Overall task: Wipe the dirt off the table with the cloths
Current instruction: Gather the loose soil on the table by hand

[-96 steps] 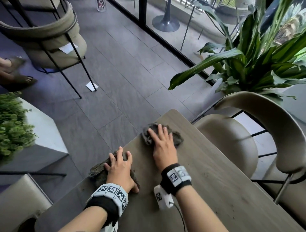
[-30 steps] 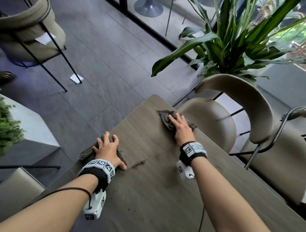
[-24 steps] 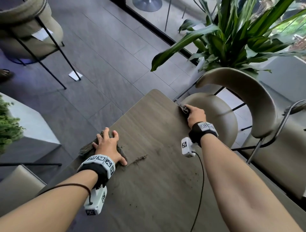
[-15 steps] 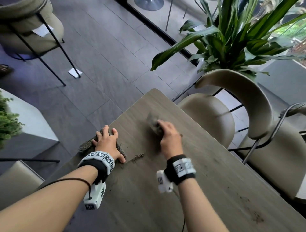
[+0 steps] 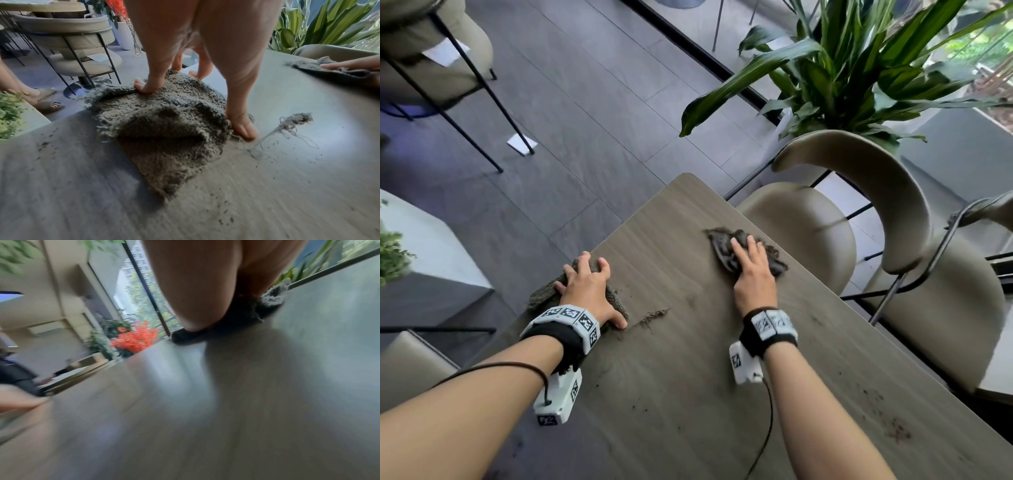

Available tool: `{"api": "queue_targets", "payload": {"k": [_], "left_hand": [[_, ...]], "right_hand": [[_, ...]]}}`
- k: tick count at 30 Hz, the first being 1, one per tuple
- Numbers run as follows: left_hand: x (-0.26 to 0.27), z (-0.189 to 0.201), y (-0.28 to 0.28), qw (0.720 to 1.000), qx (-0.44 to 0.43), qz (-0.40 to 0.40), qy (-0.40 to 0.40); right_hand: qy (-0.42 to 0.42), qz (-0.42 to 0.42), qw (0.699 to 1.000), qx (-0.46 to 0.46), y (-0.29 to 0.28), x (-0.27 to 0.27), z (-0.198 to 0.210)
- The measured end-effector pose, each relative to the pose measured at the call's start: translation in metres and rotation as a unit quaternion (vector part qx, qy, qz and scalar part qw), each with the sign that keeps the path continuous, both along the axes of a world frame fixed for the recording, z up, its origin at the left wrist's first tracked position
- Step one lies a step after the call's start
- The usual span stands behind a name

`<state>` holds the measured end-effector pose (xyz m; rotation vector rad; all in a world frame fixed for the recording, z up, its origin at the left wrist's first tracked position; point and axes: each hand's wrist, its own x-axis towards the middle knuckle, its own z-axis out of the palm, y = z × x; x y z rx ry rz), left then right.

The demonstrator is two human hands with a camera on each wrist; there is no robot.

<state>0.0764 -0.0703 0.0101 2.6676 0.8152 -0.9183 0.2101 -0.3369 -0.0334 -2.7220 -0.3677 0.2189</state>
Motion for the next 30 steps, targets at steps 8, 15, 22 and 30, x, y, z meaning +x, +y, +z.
{"api": "queue_targets", "payload": {"k": [8, 15, 22, 30], "left_hand": [[0.002, -0.001, 0.000, 1.000, -0.004, -0.005, 0.010], [0.002, 0.009, -0.002, 1.000, 0.005, -0.022, 0.018], [0.019, 0.015, -0.033, 0.976, 0.086, -0.191, -0.052], [0.071, 0.009, -0.081, 0.997, -0.044, -0.068, 0.016]], "right_hand": [[0.076, -0.093, 0.993, 0.009, -0.012, 0.084, 0.013], [0.015, -0.007, 0.996, 0.089, 0.033, -0.047, 0.026], [0.071, 0.046, 0.996, 0.015, 0.036, -0.108, 0.010], [0.064, -0.020, 0.998, -0.002, -0.004, -0.031, 0.011]]}}
